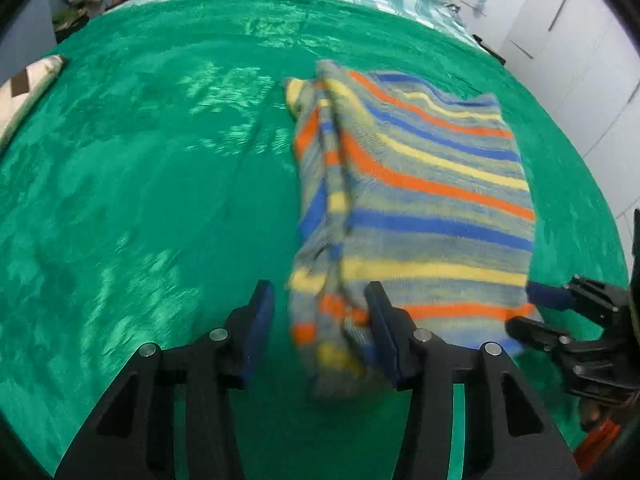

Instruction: Fold small clothes

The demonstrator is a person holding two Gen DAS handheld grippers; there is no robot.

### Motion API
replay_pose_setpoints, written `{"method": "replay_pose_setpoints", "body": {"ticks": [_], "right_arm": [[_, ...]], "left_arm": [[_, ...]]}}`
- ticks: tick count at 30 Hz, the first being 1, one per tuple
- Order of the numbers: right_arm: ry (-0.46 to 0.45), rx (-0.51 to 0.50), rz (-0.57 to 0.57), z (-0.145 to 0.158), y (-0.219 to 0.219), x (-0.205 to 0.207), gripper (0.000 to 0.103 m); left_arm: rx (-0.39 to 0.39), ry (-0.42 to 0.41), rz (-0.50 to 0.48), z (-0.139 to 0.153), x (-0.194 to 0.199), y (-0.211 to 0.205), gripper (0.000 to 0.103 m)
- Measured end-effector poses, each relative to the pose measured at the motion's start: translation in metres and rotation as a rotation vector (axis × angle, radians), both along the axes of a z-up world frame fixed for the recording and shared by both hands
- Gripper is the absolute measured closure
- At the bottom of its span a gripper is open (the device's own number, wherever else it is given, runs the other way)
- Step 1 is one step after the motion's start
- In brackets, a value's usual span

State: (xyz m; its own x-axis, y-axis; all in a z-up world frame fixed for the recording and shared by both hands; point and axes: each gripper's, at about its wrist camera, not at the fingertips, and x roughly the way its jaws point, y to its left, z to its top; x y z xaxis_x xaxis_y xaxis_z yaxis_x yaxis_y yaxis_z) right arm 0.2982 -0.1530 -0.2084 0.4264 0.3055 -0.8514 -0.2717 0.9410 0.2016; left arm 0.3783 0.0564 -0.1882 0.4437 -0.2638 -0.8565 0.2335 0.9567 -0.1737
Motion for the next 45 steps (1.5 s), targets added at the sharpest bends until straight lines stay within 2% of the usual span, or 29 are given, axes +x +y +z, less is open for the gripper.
{"method": "replay_pose_setpoints", "body": {"ticks": [1, 3, 4, 5, 7, 10, 12, 14, 16, 18, 19, 20, 21, 23, 24, 26, 29, 30, 31, 32, 33, 35, 37, 41, 44, 45], "right_arm": [[-0.031, -0.005, -0.005, 0.002, 0.0, -0.006, 0.06], [-0.012, 0.025, -0.023, 0.011, -0.008, -0.004, 0.06], [-0.005, 0.058, -0.039, 0.019, -0.015, 0.001, 0.06], [-0.03, 0.09, -0.058, 0.032, -0.024, 0.008, 0.06], [-0.08, 0.1, -0.092, 0.053, -0.037, 0.028, 0.06], [-0.103, 0.146, -0.124, 0.069, -0.051, 0.077, 0.06], [-0.069, 0.194, -0.134, 0.061, -0.053, 0.103, 0.06], [0.049, 0.238, -0.153, 0.026, -0.049, 0.128, 0.06], [0.088, 0.2, -0.17, 0.002, -0.044, 0.133, 0.065], [0.043, 0.176, -0.171, 0.012, -0.042, 0.126, 0.062], [0.027, 0.188, -0.193, 0.022, -0.046, 0.119, 0.056], [0.003, 0.212, -0.212, 0.033, -0.051, 0.111, 0.037], [-0.051, 0.252, -0.228, 0.045, -0.06, 0.096, 0.024], [-0.108, 0.284, -0.252, 0.054, -0.072, 0.074, 0.023], [-0.092, 0.31, -0.262, 0.05, -0.078, 0.069, 0.024], [-0.014, 0.37, -0.284, 0.031, -0.088, 0.068, 0.028], [0.047, 0.47, -0.355, -0.003, -0.096, 0.08, 0.036], [0.056, 0.534, -0.391, -0.014, -0.099, 0.085, 0.046], [0.062, 0.589, -0.417, -0.021, -0.097, 0.091, 0.052], [0.072, 0.617, -0.435, -0.027, -0.092, 0.097, 0.068], [0.084, 0.597, -0.452, -0.03, -0.084, 0.104, 0.074], [0.066, 0.509, -0.447, -0.019, -0.072, 0.109, 0.079], [-0.005, 0.42, -0.404, 0.01, -0.061, 0.103, 0.08], [-0.135, 0.379, -0.33, 0.064, -0.047, 0.096, 0.081], [-0.191, 0.395, -0.33, 0.089, -0.045, 0.103, 0.081], [-0.196, 0.401, -0.341, 0.091, -0.048, 0.11, 0.08]], "left_arm": [[0.002, 0.003, -0.001, 0.005, -0.004, 0.004, 0.052], [-0.041, -0.014, 0.006, 0.018, 0.0, 0.014, 0.046], [-0.058, -0.038, 0.005, 0.025, 0.007, 0.016, 0.042], [-0.068, -0.069, 0.001, 0.035, 0.015, 0.016, 0.033], [-0.098, -0.103, -0.02, 0.048, 0.04, 0.008, 0.024], [-0.12, -0.063, -0.058, 0.041, 0.087, -0.013, 0.023], [-0.041, -0.023, -0.065, 0.02, 0.11, -0.029, 0.024], [0.033, 0.036, -0.073, -0.008, 0.123, -0.033, 0.025], [-0.004, 0.035, -0.076, -0.01, 0.121, -0.024, 0.025], [-0.01, 0.018, -0.058, 0.004, 0.117, -0.011, 0.025], [-0.048, 0.0, -0.057, 0.012, 0.115, -0.002, 0.023], [-0.113, -0.01, -0.069, 0.018, 0.112, 0.008, 0.019], [-0.18, -0.009, -0.082, 0.021, 0.108, 0.018, 0.011], [-0.285, 0.029, -0.101, 0.018, 0.105, 0.03, 0.009], [-0.31, 0.073, -0.119, 0.01, 0.108, 0.029, 0.009], [-0.3, 0.131, -0.131, -0.007, 0.116, 0.02, 0.01], [-0.302, 0.11, -0.139, -0.018, 0.121, 0.004, 0.011], [-0.323, 0.109, -0.138, -0.018, 0.124, 0.0, 0.018], [-0.347, 0.117, -0.138, -0.02, 0.125, -0.005, 0.051], [-0.352, 0.14, -0.135, -0.023, 0.128, -0.011, 0.072], [-0.335, 0.162, -0.126, -0.022, 0.128, -0.018, 0.083], [-0.299, 0.128, -0.116, -0.009, 0.123, -0.022, 0.084], [-0.3, 0.076, -0.131, 0.012, 0.114, -0.021, 0.085], [-0.297, -0.041, -0.161, 0.062, 0.101, -0.017, 0.085], [-0.283, -0.099, -0.163, 0.083, 0.11, -0.017, 0.083], [-0.265, -0.111, -0.154, 0.085, 0.12, -0.027, 0.074]]}}
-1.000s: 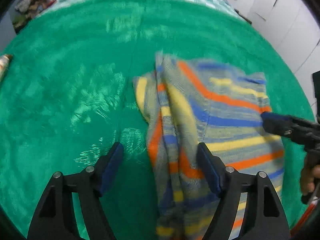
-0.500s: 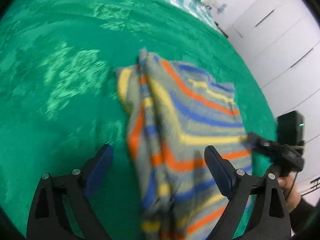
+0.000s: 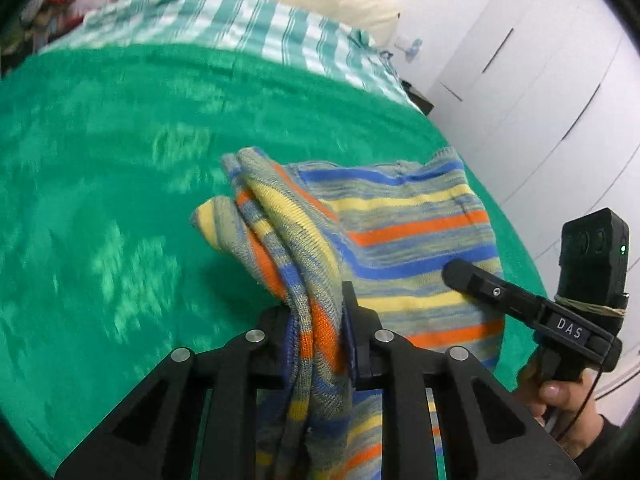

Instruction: Fold small clothes

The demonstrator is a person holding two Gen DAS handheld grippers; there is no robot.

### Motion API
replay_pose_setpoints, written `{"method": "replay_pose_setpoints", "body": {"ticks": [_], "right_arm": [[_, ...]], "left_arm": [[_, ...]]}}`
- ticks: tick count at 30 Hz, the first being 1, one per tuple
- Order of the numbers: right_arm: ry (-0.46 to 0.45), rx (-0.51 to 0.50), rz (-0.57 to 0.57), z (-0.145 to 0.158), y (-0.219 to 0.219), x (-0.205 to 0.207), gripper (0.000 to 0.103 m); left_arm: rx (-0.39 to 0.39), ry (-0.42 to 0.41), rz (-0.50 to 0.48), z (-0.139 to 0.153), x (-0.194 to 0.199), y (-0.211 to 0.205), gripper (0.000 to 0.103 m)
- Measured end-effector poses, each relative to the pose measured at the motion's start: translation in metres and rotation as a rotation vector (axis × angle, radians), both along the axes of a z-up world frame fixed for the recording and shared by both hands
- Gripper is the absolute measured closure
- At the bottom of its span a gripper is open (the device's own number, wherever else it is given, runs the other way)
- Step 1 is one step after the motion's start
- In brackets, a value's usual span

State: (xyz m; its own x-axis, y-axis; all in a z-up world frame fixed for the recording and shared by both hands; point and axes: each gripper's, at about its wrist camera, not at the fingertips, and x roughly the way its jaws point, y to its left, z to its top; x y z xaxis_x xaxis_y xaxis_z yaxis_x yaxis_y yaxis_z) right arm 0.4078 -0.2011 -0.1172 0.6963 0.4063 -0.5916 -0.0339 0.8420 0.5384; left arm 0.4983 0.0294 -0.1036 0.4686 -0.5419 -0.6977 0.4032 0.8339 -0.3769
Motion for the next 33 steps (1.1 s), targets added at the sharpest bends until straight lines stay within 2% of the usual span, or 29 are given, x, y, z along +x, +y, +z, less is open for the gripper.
{"method": "replay_pose_setpoints", "body": {"ticks": [1, 2, 3, 4, 5, 7, 9, 10, 13, 17, 19, 23, 27, 30, 33], "right_arm": [[0.009, -0.004, -0.013, -0.001, -0.005, 0.006, 0.079], [0.038, -0.014, -0.029, -0.005, -0.011, 0.012, 0.072], [0.094, -0.051, -0.053, -0.014, -0.016, 0.02, 0.054], [0.159, -0.123, -0.092, -0.022, -0.025, 0.022, 0.042], [0.211, -0.197, -0.128, -0.027, -0.031, 0.019, 0.028], [0.24, -0.302, -0.146, -0.025, -0.033, 0.003, 0.026], [0.252, -0.378, -0.12, -0.02, -0.027, -0.021, 0.014], [0.262, -0.405, -0.1, -0.017, -0.022, -0.034, 0.012], [0.284, -0.42, -0.072, -0.009, -0.007, -0.064, 0.011], [0.295, -0.444, -0.089, 0.005, 0.012, -0.1, 0.009], [0.301, -0.451, -0.102, 0.011, 0.019, -0.113, 0.005], [0.301, -0.434, -0.101, 0.025, 0.034, -0.138, 0.005], [0.291, -0.44, -0.104, 0.039, 0.046, -0.157, 0.005], [0.289, -0.451, -0.096, 0.051, 0.053, -0.172, 0.004], [0.297, -0.475, -0.076, 0.059, 0.064, -0.183, 0.003]], "left_arm": [[0.027, 0.002, 0.017, -0.003, 0.008, -0.004, 0.048], [0.067, 0.023, 0.032, -0.012, 0.019, -0.007, 0.031], [0.119, 0.046, 0.058, -0.022, 0.025, -0.007, 0.015], [0.178, 0.062, 0.1, -0.033, 0.025, -0.002, 0.017], [0.201, 0.064, 0.114, -0.036, 0.021, 0.001, 0.017], [0.238, 0.041, 0.13, -0.041, 0.002, 0.009, 0.014], [0.332, 0.002, 0.14, -0.038, -0.024, 0.014, 0.01], [0.394, -0.023, 0.152, -0.036, -0.039, 0.012, 0.01], [0.452, -0.07, 0.198, -0.022, -0.072, 0.012, 0.007], [0.443, -0.063, 0.256, -0.005, -0.092, 0.015, 0.006], [0.457, -0.069, 0.275, 0.004, -0.103, 0.015, 0.006], [0.504, -0.097, 0.325, 0.018, -0.128, 0.019, 0.006], [0.526, -0.036, 0.348, 0.026, -0.144, 0.027, 0.006], [0.535, 0.042, 0.309, 0.026, -0.153, 0.029, 0.006], [0.539, 0.055, 0.282, 0.032, -0.167, 0.03, 0.006]]}}
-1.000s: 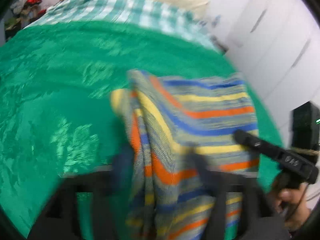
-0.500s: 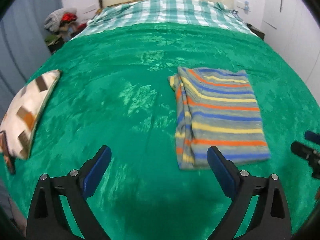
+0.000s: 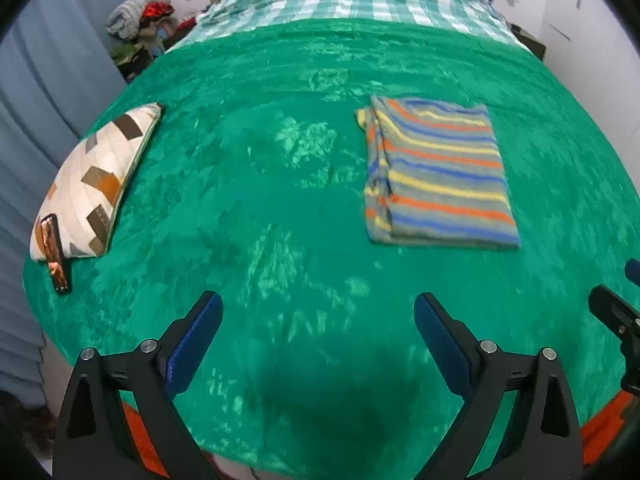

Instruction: Fold small clothes

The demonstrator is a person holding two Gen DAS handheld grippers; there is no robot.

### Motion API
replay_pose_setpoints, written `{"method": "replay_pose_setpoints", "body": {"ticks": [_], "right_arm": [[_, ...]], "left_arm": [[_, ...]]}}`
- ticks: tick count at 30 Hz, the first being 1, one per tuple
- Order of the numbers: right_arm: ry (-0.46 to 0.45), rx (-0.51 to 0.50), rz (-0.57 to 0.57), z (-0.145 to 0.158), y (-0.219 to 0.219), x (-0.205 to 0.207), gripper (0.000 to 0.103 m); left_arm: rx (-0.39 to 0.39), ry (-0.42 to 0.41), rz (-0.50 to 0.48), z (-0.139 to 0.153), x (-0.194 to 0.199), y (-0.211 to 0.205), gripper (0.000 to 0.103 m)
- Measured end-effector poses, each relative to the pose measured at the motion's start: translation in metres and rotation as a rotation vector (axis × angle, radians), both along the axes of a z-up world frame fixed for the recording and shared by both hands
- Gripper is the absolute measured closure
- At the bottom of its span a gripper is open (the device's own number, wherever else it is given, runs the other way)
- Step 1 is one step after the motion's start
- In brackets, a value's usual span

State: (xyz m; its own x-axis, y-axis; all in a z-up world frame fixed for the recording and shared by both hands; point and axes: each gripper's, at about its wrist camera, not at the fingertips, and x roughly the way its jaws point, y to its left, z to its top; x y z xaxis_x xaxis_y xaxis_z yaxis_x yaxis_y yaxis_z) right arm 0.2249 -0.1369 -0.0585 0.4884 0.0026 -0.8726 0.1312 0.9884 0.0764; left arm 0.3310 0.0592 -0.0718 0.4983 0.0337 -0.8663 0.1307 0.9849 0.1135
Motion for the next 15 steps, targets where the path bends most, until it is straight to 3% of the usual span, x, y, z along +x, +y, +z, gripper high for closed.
{"method": "replay_pose_setpoints", "body": {"ticks": [6, 15], "right_arm": [[0.01, -0.006, -0.004, 0.013, 0.015, -0.014, 0.003], [-0.015, -0.057, -0.032, 0.03, 0.022, -0.012, 0.003]], "left_arm": [[-0.009, -0.039, -0.014, 0.021, -0.022, 0.001, 0.006], [-0.021, -0.04, 0.006, 0.026, -0.018, 0.002, 0.006]]}}
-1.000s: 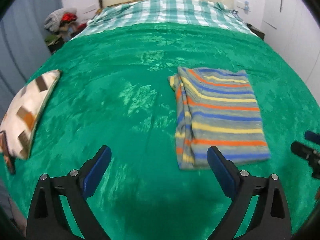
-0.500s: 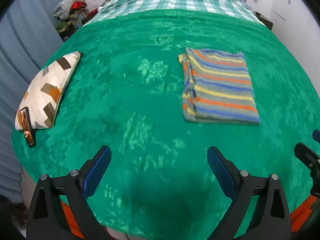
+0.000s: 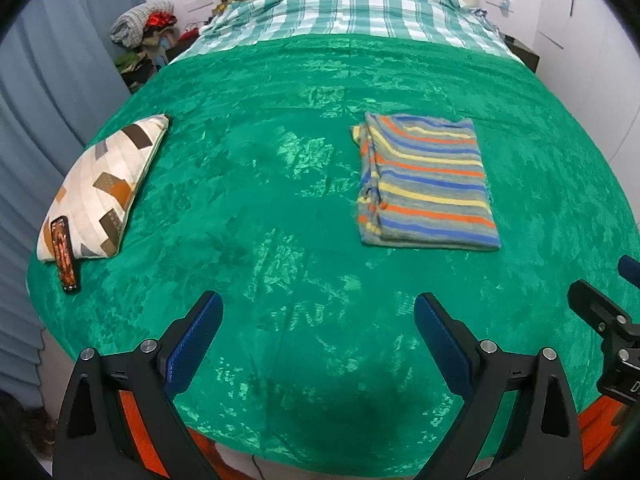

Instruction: Fold small clothes

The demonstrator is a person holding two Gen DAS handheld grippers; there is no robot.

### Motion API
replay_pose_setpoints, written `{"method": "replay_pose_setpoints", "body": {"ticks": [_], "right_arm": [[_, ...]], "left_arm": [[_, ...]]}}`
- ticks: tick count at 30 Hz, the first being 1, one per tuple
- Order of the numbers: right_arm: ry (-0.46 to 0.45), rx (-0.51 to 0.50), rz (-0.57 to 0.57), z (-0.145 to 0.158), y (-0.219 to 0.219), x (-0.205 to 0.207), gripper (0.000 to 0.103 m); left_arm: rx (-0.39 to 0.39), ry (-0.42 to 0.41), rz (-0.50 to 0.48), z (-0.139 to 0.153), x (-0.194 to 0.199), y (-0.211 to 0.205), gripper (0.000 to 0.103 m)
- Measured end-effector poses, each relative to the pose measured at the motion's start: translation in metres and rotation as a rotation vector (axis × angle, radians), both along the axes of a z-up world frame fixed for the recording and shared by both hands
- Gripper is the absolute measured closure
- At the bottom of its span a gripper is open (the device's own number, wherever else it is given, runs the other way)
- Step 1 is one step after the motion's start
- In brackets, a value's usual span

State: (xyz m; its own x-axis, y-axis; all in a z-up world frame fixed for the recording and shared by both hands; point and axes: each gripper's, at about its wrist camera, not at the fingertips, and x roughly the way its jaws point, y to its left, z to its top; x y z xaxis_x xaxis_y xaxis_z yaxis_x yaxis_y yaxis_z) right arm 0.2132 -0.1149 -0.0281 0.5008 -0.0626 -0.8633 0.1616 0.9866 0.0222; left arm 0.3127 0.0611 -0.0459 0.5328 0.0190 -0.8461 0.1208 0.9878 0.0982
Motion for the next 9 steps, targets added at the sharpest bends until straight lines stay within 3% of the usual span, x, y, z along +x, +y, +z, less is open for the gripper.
{"method": "replay_pose_setpoints", "body": {"ticks": [4, 9], "right_arm": [[-0.008, 0.0, -0.004, 0.002, -0.001, -0.002, 0.003], [-0.014, 0.003, -0.011, 0.003, -0.003, -0.002, 0.003]], "left_arm": [[-0.031, 0.015, 0.015, -0.002, 0.001, 0.002, 0.005], [0.004, -0.052, 0.028, 0.008, -0.007, -0.001, 0.005]]}}
